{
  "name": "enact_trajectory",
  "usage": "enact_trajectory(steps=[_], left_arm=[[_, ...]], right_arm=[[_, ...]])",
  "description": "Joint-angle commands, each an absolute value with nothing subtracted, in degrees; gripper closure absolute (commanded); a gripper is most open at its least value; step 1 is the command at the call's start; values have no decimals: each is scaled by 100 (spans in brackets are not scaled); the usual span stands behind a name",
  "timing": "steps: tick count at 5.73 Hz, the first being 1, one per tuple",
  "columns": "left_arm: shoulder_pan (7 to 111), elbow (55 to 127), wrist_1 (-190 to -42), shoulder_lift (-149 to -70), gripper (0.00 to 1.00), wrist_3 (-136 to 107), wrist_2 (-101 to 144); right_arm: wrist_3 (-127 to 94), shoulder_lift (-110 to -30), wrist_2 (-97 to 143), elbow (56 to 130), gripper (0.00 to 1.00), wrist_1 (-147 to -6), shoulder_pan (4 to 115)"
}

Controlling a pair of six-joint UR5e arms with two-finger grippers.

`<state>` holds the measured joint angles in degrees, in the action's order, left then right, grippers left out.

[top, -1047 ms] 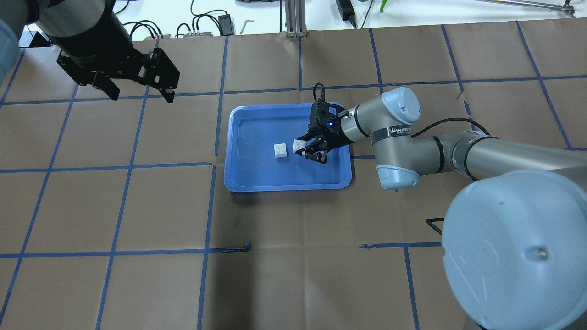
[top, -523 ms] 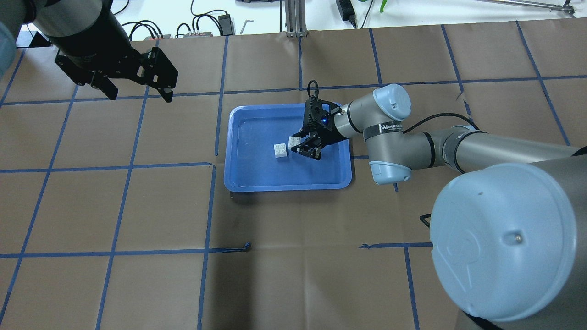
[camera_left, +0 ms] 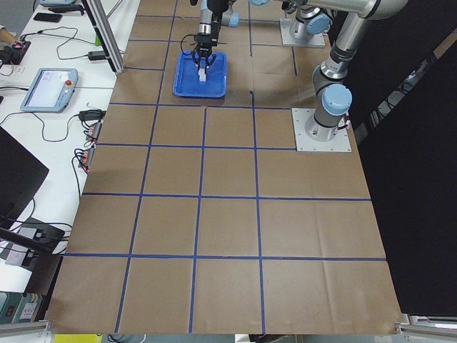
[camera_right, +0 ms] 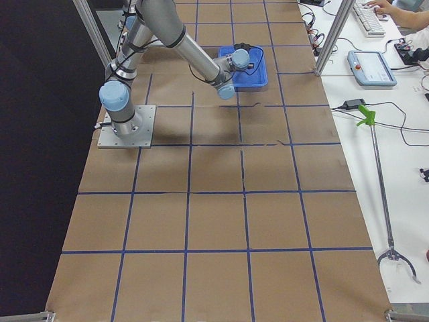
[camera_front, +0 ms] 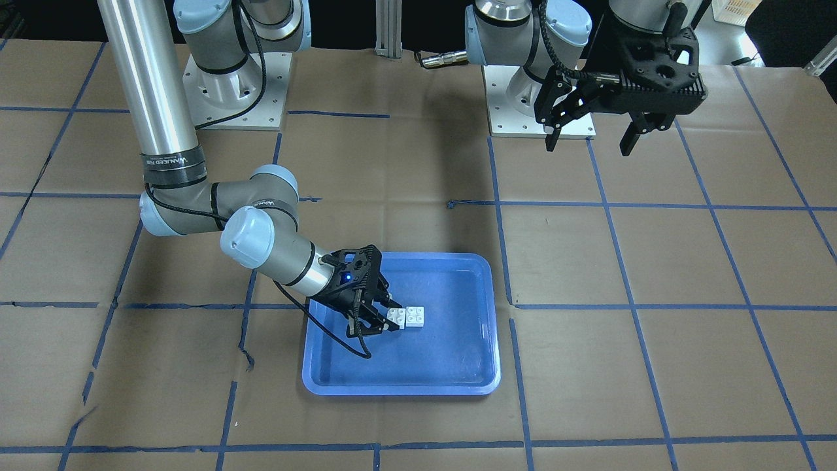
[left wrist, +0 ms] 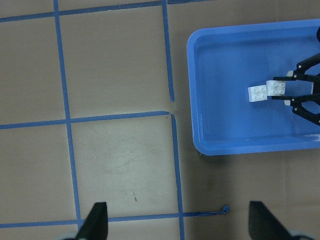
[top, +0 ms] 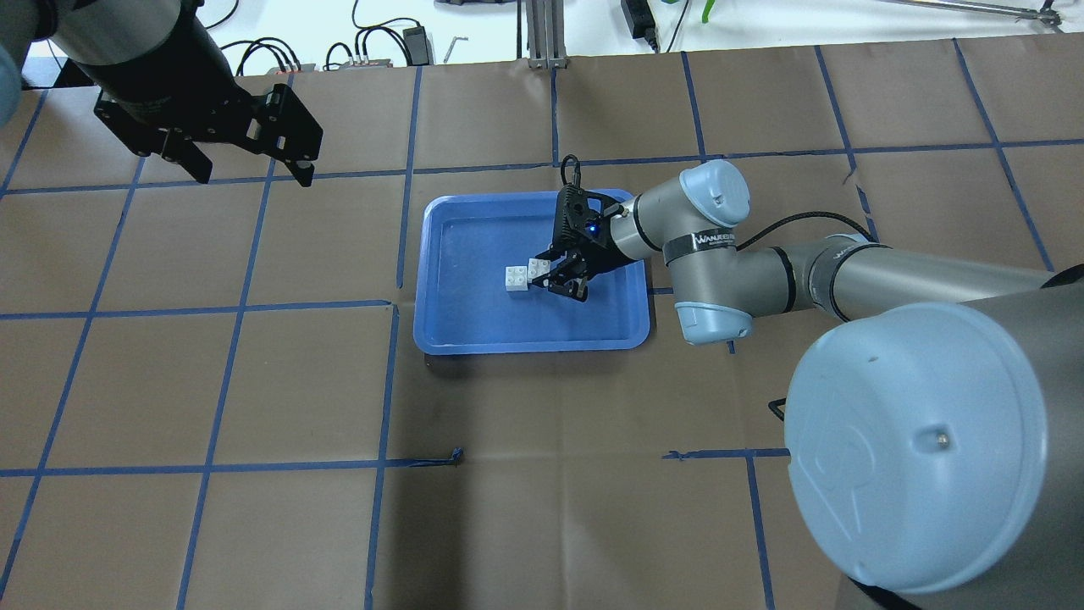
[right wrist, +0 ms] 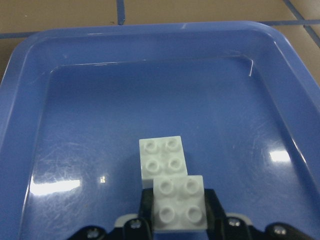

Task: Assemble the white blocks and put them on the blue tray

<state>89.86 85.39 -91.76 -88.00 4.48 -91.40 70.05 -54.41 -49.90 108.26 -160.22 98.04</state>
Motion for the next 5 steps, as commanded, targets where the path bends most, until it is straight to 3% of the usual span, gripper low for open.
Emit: enact_trajectory(steps=[1,5], left_arm=[[8982,8534,-9176,-8798,1,448,-9114],[8991,8508,-9176,-8789,1,448,-9132]], right_arm=[[7005,-5432,-4992,10837,77,-16014,9809],[7005,-5432,-5010,10854,75,-16005,9809]])
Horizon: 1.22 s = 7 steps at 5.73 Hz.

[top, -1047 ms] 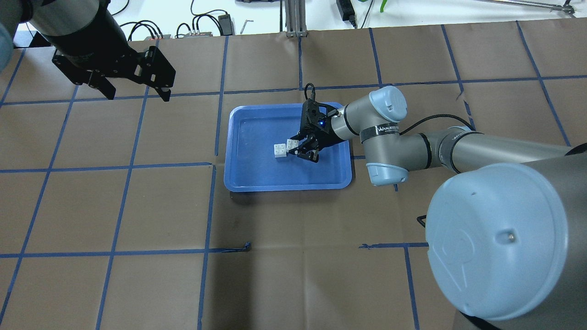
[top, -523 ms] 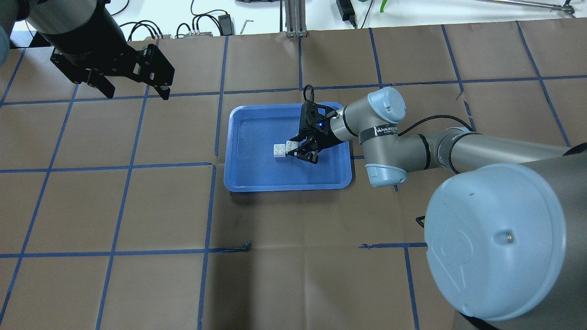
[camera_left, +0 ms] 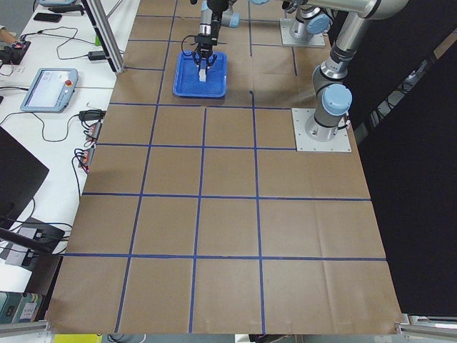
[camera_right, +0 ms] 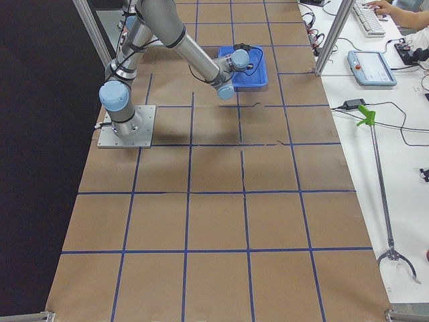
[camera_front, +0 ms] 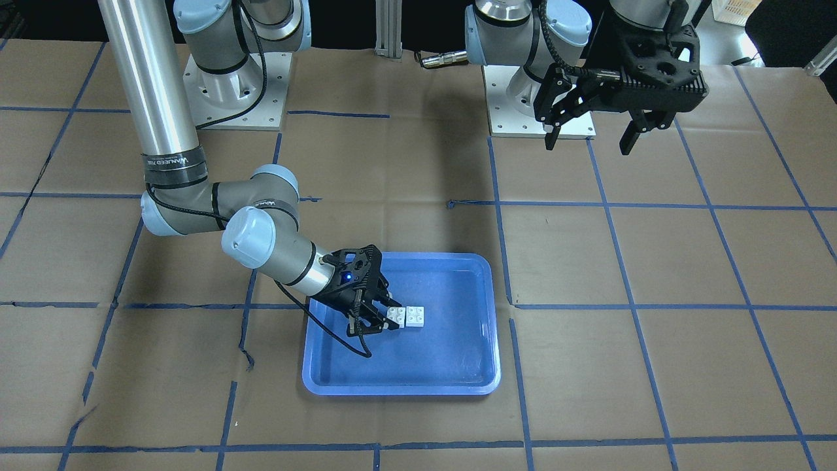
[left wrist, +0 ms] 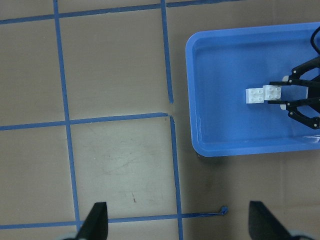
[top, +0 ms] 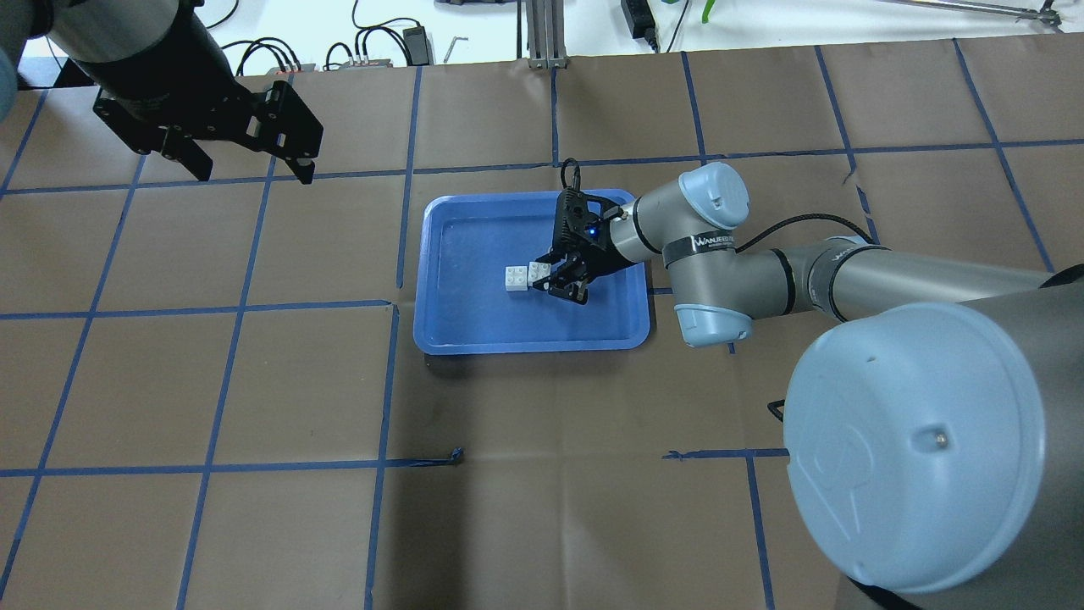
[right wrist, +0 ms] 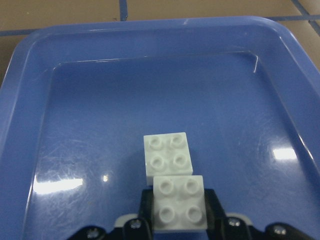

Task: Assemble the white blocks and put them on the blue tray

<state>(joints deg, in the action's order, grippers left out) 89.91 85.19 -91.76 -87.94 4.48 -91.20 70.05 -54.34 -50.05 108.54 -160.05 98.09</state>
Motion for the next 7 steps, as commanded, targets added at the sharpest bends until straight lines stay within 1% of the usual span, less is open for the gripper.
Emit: enact_trajectory(steps=[1,6,7], left_arm=[[9000,8490,-9176,-8789,1,448,-9114],[9000,8490,-9185,-8780,1,448,-9123],[9000,8482,-9185,-8780,1,448,-9132]], right_arm=[[7005,-5432,-5010,10854,74,-15996,9809],[7005,-5379,-4975,10846,74,-16005,9817],[7005,-5370,-4966,10837,70,-16005,9817]])
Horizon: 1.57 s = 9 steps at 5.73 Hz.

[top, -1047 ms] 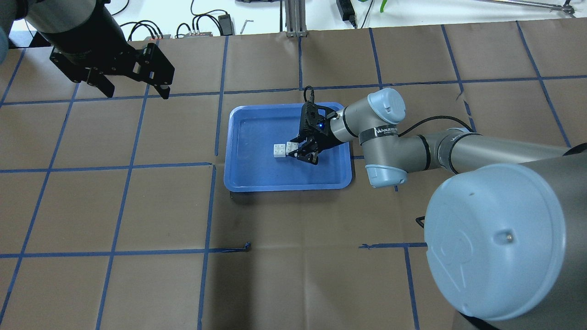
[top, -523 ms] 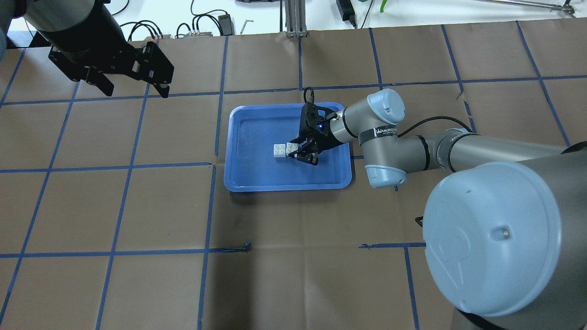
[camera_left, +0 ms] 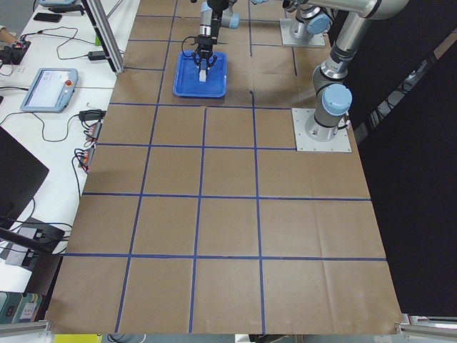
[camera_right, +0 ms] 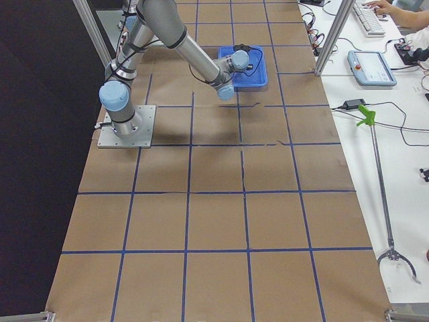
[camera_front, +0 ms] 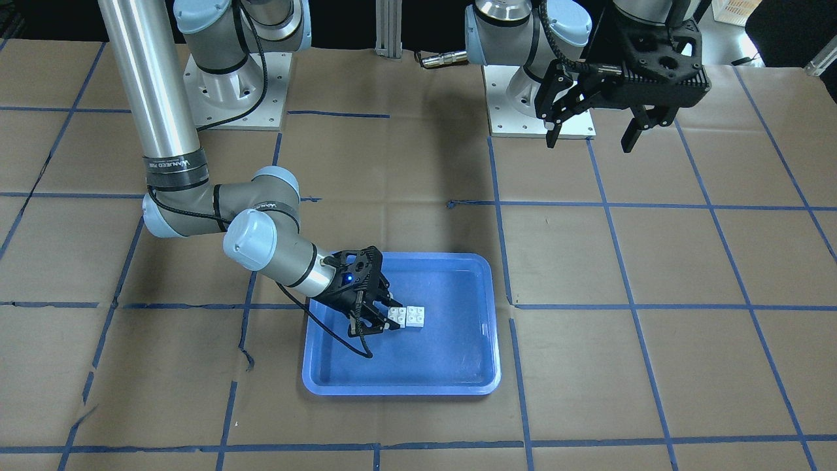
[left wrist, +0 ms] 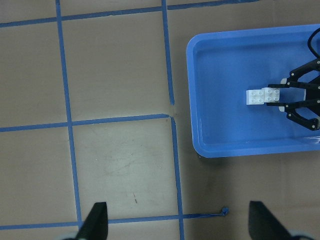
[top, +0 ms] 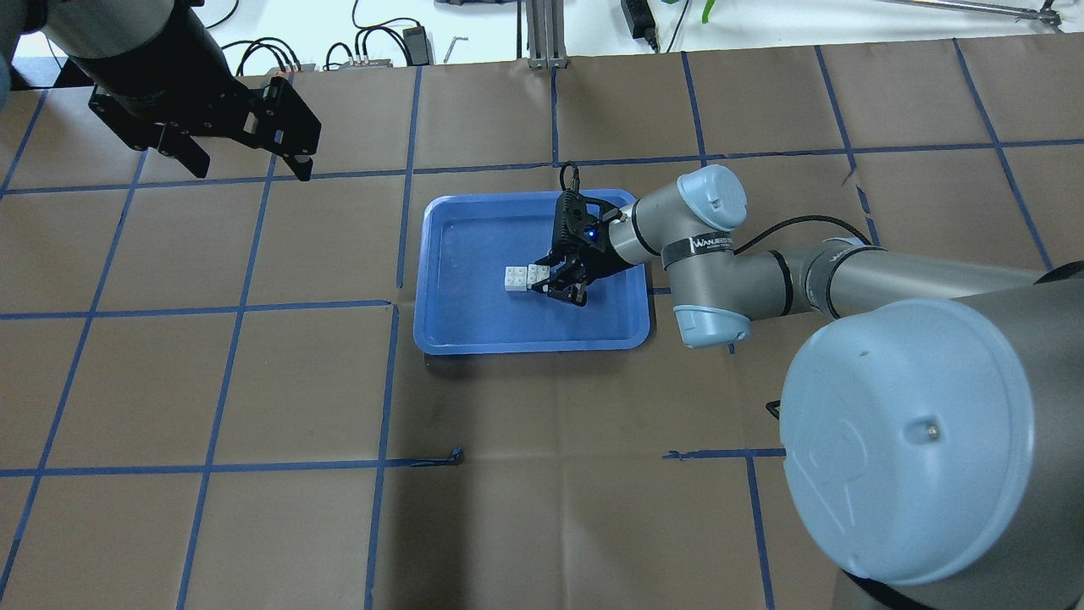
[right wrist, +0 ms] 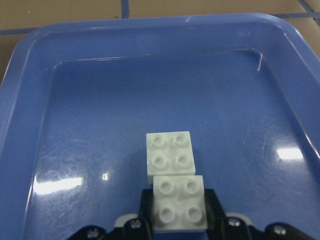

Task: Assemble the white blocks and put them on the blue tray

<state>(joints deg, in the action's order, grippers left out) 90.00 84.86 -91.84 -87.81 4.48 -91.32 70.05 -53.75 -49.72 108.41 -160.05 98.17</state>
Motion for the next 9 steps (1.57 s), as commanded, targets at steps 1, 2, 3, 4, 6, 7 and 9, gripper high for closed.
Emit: enact_trajectory(steps=[1,2,3,4,6,7,9], left_arm=[[9000,8481,-9185,-8780,1,448,-9132],[9009,8481,-9185,-8780,1,448,-9123],[9000,8490,-9185,-8780,1,448,-9140],[9000,8490,-9176,-8789,1,448,-9106],[8991,8499,-9176,-8789,1,448,-9114],[9000,8490,-9176,-8789,1,448,-9106],[9000,8490,-9185,-8789,1,448,-9105]], right_arm=[[7005,-5370,-4948,10846,63,-16005,9817],[7005,-5370,-4940,10837,55,-16014,9817],[7005,-5370,-4939,10837,48,-16014,9817],[7005,-5370,-4939,10837,45,-16014,9817],[6979,-5370,-4931,10837,0,-15996,9817],[6317,-5492,-5035,10820,0,-15961,9800],[4972,-6166,-6208,10811,0,-15151,9774]])
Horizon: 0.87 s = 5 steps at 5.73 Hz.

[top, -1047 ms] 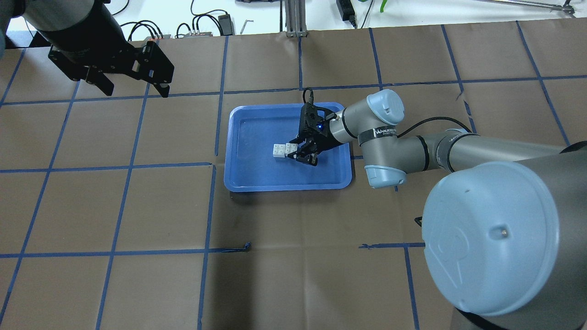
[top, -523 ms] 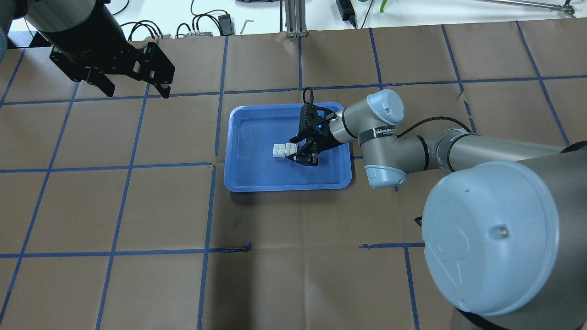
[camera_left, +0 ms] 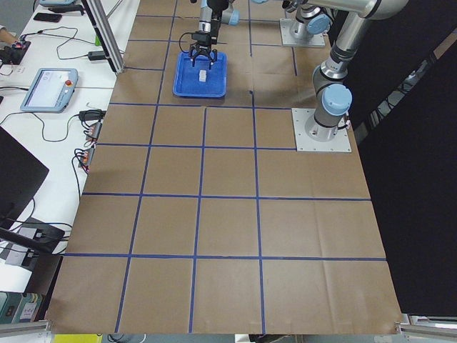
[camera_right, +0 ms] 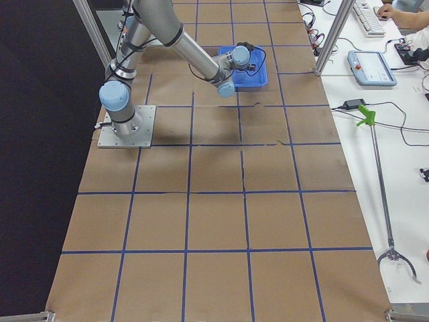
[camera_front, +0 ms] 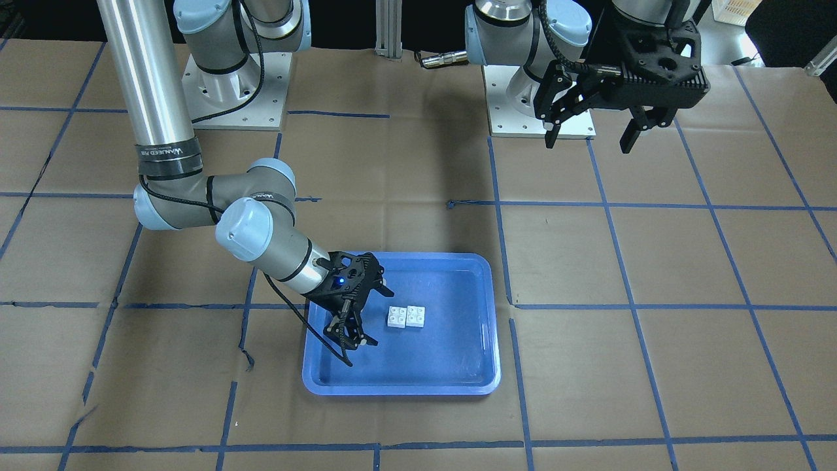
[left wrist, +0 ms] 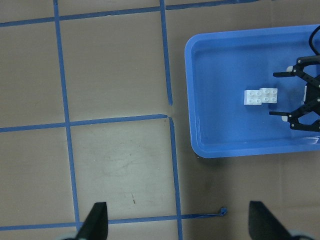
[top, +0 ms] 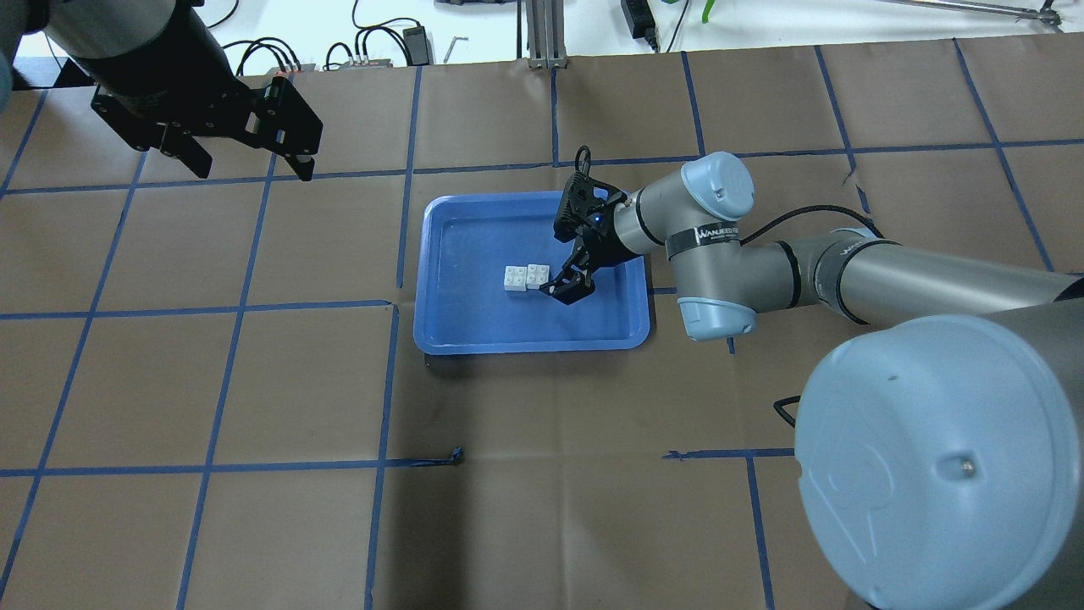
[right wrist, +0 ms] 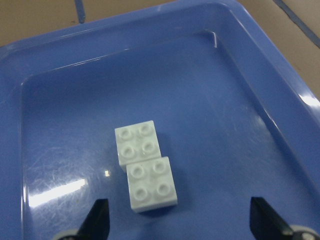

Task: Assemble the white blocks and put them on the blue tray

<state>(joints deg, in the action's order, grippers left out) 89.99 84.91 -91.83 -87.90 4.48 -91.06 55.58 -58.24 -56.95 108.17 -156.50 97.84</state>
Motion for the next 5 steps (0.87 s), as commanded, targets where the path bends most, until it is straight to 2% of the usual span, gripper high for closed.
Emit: enact_trajectory(steps=[1,3,5], left_arm=[[9000,8490,-9185,-8789,1,448,-9114],[9000,8490,-9185,-8780,1,448,-9140],[9000,8490,-9185,-8780,1,448,-9141]], right_arm=[[4809,-6657,-6449,10784,0,-14160,9721],[3313,-7353,-7579,10793,0,-13143,9563],[1181,-8519,-8592,10741,0,-11400,9335]])
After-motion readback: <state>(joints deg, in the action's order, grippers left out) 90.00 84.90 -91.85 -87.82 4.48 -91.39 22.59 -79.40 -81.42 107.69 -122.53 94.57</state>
